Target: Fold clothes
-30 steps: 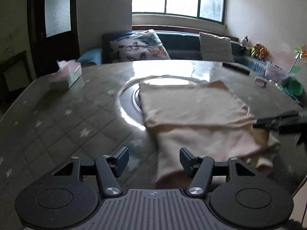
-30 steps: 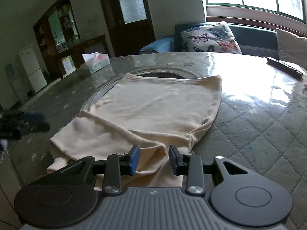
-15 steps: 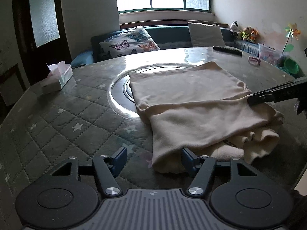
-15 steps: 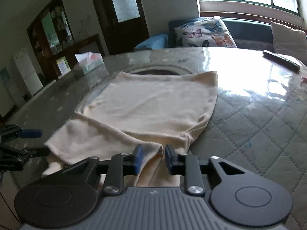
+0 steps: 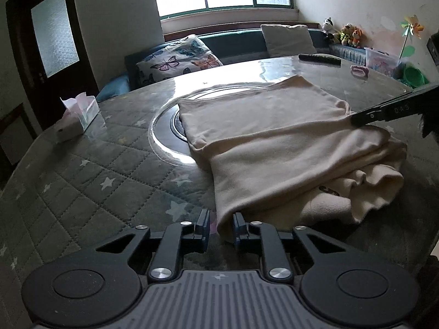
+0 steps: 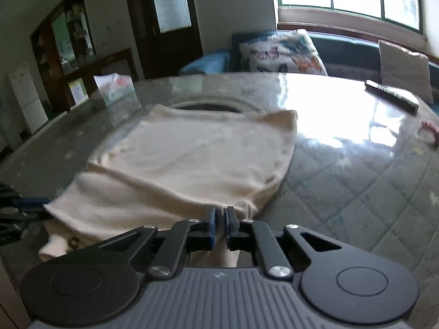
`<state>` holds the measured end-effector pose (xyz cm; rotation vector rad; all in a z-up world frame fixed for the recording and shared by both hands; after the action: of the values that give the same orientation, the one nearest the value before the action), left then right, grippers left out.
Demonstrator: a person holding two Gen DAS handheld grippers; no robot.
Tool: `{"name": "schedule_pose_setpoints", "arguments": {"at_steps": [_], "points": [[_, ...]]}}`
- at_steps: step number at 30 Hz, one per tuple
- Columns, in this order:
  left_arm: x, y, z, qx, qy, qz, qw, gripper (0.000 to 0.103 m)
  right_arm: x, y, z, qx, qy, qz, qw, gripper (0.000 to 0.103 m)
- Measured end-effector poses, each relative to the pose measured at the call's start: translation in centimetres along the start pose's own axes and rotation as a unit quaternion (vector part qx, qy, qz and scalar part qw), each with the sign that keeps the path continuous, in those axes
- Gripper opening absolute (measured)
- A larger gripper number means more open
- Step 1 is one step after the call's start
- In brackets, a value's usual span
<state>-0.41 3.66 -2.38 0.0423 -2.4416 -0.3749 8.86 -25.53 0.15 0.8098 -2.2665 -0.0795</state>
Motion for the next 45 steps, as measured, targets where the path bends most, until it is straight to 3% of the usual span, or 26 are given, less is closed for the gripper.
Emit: {"name": "schedule_pose_setpoints", "arguments": {"at_steps": [7,13,22,30,35,37,39,45], "points": [[1.8,1.5,-1.2,0.003,-0.02,0.003,0.9998,0.022,2.3,1.5,-0.9,0.051,-0.017,-0.005,0.999,0.012],[1.6,1.5,-3.5,0.01,-0.051,0.004,0.9986,0.022,1.9,3.2,-0.4,0.082,0.008,-0.043,0.996,0.012],[-2.9,-2.3,-3.8,-0.019,-0.027,0.034,0.9989,0.022,2.6,2.6,1.8,0.084,0.038,-0.03,0.995,0.013],[-1.8,-2.7,-4.2,-0.036,-0.042,0.037,0.9978,0.023,2.8,3.0,-0.1,0.106,0.015,-0.032,0.994,0.015],[-0.6,-3.1,-3.7,-0.073,-0.046,0.045,0.9953,0.023,-0.1,2.4,-0.8,0.103,0.021,-0.036,0.994,0.015],[0.3,-3.2,-3.1,-0.098,-0.049,0.048,0.9928,0.029,-0.7,2.1,-0.5,0.102,0.032,-0.033,0.994,0.015],[1.1,-3.3,-2.3,-0.128,-0.054,0.047,0.9892,0.042,-0.3,2.3,-0.2,0.108,0.034,-0.038,0.993,0.018],[2.8,-5.4,-0.2,-0.202,-0.079,0.053,0.9748,0.046,1.2,3.4,1.4,0.146,0.05,-0.043,0.987,0.023]]}}
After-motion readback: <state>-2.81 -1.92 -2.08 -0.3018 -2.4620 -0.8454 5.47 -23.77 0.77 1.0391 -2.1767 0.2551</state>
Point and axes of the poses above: each gripper's, at about its wrist camera, not at the fingertips, and x roughly against the way its jaws point, y to its left, z to its underside, the point moved 3 cm from there along -x, roughly the way its jaws point, and after that the axes turned 12 degrees about -z, right-handed, at the moved point
